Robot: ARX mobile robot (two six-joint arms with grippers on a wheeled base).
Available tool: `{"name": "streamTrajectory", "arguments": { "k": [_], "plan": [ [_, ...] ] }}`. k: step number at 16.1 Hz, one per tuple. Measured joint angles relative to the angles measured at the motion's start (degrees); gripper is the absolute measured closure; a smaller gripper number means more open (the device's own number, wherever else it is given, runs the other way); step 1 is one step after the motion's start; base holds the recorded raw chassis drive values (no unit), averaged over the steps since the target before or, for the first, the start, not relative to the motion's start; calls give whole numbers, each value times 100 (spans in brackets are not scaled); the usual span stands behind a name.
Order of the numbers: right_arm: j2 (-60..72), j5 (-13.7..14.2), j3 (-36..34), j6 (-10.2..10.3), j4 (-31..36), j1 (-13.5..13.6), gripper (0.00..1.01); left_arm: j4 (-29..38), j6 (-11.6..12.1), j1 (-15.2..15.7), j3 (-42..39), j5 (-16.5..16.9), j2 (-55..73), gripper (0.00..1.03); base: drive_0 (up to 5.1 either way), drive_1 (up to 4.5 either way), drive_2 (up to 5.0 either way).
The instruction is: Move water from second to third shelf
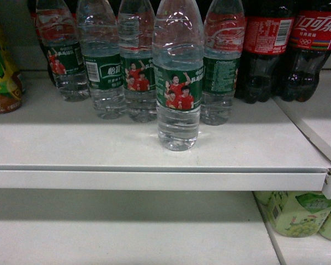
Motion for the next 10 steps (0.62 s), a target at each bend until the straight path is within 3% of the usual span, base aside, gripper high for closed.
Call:
{"name": "streamTrajectory", "arguments": {
  "k": [10],
  "plan": [
    [0, -2, 0, 0, 0, 0, 3, 2, 0, 0, 0, 0, 0, 5, 0, 0, 0]
  ]
}}
